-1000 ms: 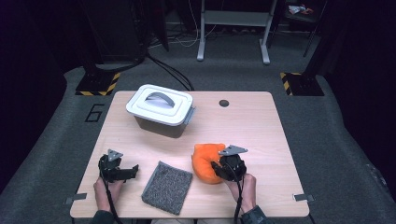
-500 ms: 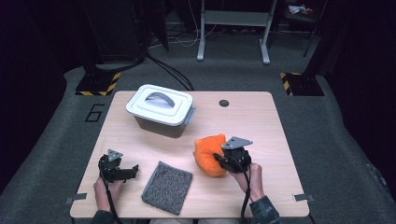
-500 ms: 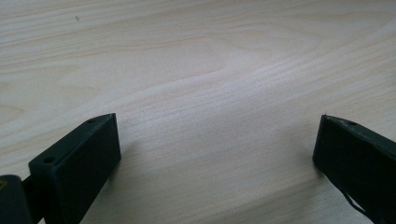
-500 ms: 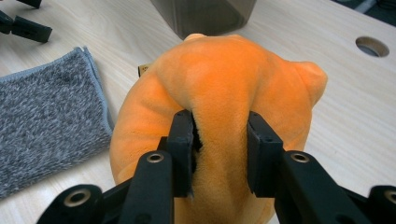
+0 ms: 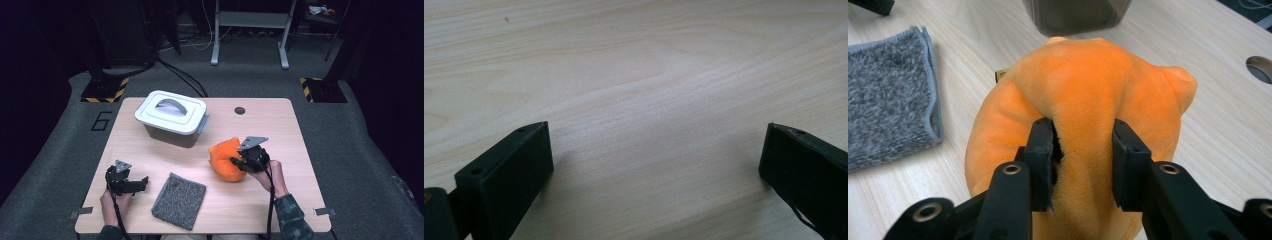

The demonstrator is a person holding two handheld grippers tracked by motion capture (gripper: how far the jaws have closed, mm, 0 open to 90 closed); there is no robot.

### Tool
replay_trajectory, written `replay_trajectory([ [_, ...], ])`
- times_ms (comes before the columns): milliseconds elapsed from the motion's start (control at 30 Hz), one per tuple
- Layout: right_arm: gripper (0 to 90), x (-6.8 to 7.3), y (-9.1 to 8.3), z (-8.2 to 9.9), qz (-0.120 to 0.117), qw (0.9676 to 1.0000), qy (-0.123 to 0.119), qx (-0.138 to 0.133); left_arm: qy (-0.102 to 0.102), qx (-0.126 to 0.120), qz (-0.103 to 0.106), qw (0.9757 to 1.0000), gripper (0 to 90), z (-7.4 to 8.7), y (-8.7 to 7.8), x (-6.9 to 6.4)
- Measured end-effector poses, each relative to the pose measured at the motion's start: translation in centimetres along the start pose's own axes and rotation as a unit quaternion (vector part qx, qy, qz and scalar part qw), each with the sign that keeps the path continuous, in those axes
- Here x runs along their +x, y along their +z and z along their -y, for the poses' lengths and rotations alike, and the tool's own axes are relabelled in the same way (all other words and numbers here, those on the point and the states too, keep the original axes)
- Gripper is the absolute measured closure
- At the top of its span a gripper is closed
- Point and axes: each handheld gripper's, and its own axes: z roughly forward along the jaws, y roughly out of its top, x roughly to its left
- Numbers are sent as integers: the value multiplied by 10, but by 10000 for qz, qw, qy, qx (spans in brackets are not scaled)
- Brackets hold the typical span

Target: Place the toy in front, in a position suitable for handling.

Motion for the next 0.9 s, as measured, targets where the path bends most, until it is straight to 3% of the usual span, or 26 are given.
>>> replay_trajectory([
  [33, 658, -3, 2, 0, -18, 10000, -72, -18, 2, -6, 5, 10000, 4, 0, 0, 0],
  [133, 636, -7, 11, 4, -96, 9999, 33, 138, -1, 0, 1, 10000, 4, 0, 0, 0],
  [200, 628, -9, 11, 6, -112, 9998, 125, 95, 3, 2, 1, 10000, 4, 0, 0, 0],
  [233, 555, -11, 11, 7, -116, 9995, 263, 118, 2, -7, 6, 10000, 4, 0, 0, 0],
  [333, 497, -12, 10, 7, -146, 9992, 335, 172, -2, -7, 5, 10000, 4, 0, 0, 0],
  [400, 382, -11, 7, 6, -107, 9984, 521, 206, 0, 1, 1, 10000, 4, 0, 0, 0],
  [433, 325, -9, 4, 5, -20, 9978, 641, 181, 0, -8, 5, 10000, 4, 0, 0, 0],
  [533, 270, -5, 1, 2, 96, 9965, 813, 176, 2, 0, 2, 10000, 4, 0, 0, 0],
  [567, 200, 2, 0, -2, 218, 9941, 1044, 186, 2, 1, 0, 10000, 4, 0, 0, 0],
  [633, 148, 9, 0, -7, 510, 9908, 1232, 212, 1, -7, 5, 10000, 4, 0, 0, 0],
  [733, 135, 20, 4, -14, 810, 9866, 1389, 271, -1, -9, 5, 10000, 4, 0, 0, 0],
  [800, 134, 22, 6, -15, 844, 9868, 1353, 295, -3, -10, 4, 10000, 4, 0, 0, 0],
  [900, 127, 28, 18, -17, 919, 9831, 1513, 460, -1, -9, 5, 10000, 4, 0, 0, 0],
])
